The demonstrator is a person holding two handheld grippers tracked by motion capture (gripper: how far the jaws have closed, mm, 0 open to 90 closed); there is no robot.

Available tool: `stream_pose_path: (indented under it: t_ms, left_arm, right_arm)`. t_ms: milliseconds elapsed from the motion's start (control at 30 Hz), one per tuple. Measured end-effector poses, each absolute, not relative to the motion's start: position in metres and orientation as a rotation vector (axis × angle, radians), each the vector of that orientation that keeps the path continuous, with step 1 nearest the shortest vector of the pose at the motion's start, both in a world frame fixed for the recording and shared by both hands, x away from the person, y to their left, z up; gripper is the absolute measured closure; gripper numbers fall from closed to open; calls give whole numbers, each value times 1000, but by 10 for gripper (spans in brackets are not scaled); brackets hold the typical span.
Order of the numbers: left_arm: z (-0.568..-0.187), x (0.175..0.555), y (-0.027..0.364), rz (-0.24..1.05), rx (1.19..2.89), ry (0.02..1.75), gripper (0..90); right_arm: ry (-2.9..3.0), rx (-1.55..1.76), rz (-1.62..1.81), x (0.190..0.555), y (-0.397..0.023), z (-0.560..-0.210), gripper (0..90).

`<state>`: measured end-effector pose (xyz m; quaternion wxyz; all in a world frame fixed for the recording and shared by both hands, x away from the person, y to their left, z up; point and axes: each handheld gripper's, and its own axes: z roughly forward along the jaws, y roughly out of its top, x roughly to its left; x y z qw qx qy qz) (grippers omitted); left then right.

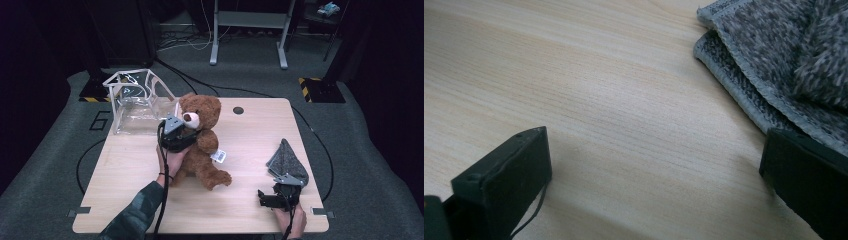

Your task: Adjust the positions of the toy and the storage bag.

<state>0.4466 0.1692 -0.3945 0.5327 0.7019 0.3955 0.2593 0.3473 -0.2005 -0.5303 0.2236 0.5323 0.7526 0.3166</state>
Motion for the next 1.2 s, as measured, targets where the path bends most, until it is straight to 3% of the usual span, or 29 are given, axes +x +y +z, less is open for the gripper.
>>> stream_pose_path:
  t_ms: [767,1200]
  left_arm:
    - [-374,425,296,656,1766,1119,579]
    - [-387,409,358,615,1848,1262,574]
  right_arm:
    - [2076,1467,872,347,-200,-530,0]
    - [2077,1467,870,347,-200,-530,0]
